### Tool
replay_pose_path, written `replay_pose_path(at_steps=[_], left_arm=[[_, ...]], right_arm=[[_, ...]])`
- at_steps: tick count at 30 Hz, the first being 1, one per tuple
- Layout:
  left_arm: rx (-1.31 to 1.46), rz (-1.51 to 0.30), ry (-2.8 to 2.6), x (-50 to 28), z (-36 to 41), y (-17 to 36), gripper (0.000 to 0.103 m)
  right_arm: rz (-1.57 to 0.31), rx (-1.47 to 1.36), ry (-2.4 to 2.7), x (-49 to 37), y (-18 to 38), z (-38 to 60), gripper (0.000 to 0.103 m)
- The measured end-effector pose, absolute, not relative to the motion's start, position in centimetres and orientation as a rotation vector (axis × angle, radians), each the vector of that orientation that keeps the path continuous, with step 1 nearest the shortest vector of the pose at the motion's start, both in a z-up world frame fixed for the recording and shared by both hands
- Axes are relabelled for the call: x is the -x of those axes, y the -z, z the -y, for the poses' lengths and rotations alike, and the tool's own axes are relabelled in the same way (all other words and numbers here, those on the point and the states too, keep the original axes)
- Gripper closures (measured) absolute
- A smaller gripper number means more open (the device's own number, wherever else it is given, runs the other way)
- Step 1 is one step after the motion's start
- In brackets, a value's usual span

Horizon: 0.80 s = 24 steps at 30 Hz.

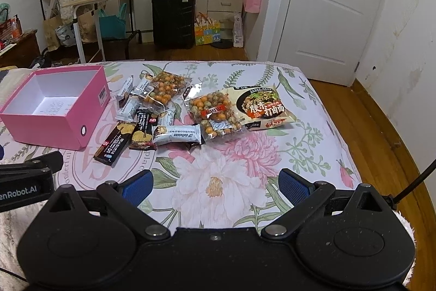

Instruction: Organize snacks

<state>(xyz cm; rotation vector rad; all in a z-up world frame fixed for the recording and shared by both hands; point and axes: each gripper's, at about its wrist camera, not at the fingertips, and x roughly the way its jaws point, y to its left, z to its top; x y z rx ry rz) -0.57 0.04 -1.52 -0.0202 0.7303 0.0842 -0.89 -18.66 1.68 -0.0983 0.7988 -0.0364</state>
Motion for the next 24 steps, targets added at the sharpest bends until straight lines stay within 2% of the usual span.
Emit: replay_pose_path(at_steps=[24], left_arm=[[0.045,-0.748,-0.089,0.75,-0.62,1.57,0.000]], right_arm=[[-0.794,0.104,0.035,1.09,-1.69,18.53,0.003]])
